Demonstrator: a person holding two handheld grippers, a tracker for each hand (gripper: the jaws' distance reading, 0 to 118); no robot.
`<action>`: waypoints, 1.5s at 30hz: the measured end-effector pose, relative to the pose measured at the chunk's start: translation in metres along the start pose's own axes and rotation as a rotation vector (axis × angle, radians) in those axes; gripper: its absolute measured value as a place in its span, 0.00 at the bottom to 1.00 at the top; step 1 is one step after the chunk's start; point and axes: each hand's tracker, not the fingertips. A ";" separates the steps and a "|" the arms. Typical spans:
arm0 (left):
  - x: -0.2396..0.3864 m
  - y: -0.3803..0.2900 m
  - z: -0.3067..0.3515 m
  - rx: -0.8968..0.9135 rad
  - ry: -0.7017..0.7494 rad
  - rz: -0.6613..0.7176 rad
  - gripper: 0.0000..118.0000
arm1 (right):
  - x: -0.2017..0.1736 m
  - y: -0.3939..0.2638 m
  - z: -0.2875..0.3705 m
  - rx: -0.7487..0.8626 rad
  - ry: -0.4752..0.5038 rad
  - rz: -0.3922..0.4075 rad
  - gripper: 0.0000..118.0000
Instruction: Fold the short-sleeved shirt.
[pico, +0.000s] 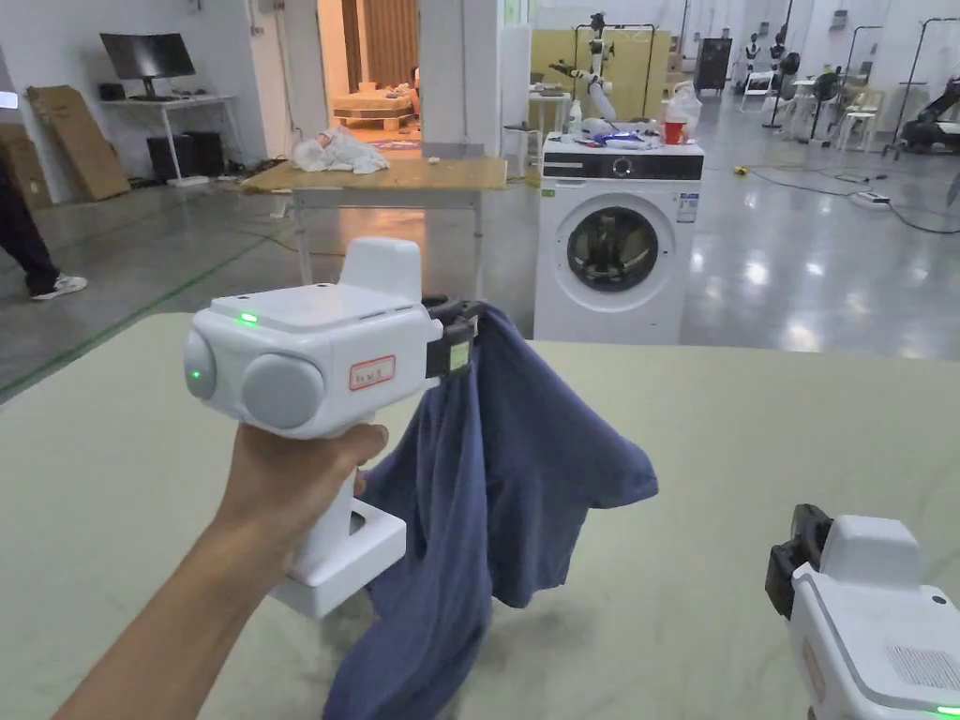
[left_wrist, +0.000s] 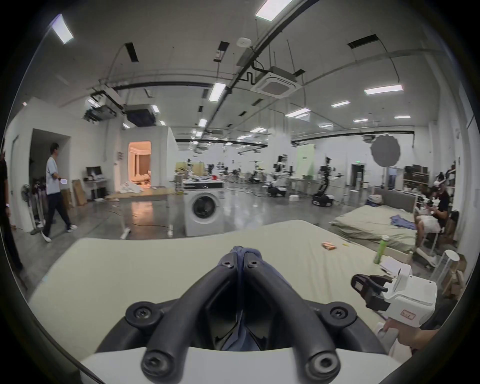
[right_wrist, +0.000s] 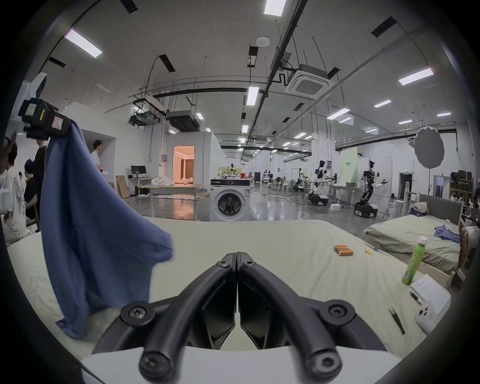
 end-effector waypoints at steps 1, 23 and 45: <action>0.009 -0.007 -0.009 -0.016 -0.032 0.009 0.00 | 0.005 0.000 0.002 0.003 -0.009 0.003 0.00; 0.021 -0.133 -0.023 -0.079 0.055 0.106 0.65 | 0.022 -0.009 0.008 -0.060 -0.032 0.014 0.00; -0.058 -0.150 0.037 -0.257 0.351 0.123 0.00 | -0.021 0.023 -0.005 -0.004 0.032 0.063 0.00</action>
